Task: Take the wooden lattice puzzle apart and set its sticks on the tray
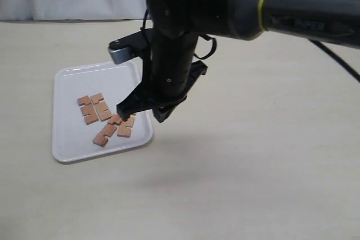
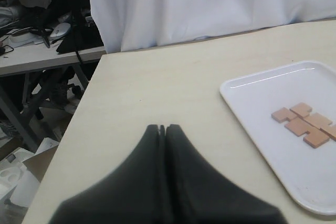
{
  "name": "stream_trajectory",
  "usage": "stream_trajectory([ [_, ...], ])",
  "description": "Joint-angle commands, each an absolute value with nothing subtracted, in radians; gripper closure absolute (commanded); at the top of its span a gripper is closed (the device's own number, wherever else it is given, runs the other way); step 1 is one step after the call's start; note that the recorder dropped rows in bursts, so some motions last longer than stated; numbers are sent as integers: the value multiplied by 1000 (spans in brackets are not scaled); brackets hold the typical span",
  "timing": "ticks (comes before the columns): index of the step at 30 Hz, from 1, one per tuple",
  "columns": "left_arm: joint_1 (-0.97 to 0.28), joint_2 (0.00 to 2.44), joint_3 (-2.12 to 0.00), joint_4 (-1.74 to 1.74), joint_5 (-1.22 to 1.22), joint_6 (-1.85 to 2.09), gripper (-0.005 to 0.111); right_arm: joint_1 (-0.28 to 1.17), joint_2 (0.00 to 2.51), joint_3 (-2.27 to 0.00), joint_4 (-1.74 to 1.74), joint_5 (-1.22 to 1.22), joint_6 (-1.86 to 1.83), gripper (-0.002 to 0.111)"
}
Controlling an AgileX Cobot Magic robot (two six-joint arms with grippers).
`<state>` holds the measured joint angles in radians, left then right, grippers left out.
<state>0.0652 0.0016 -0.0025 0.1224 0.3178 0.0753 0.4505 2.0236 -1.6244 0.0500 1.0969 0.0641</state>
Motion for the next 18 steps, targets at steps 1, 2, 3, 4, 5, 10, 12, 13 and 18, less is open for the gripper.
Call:
stream_trajectory([
  [1,63,0,0,123,305,73,107,373,1933,-1537,40,1084,54,102],
  [2,63,0,0,123,305,73,107,351,1909,-1510,40,1077,54,102],
  [3,63,0,0,123,305,73,107,328,1884,-1481,40,1068,54,102],
  [4,63,0,0,118,305,73,107,309,1864,-1452,40,1066,56,102],
  [5,63,0,0,119,305,73,107,283,1838,-1423,40,1064,56,102],
  [10,63,0,0,119,305,73,107,126,1702,-1261,0,1047,56,102],
  [12,63,0,0,119,305,73,107,46,1638,-1203,-15,1037,56,102],
  [13,63,0,0,119,305,73,107,6,1606,-1174,-19,1029,56,102],
  [18,63,0,0,119,305,73,107,-167,1445,-1047,-43,937,56,102],
])
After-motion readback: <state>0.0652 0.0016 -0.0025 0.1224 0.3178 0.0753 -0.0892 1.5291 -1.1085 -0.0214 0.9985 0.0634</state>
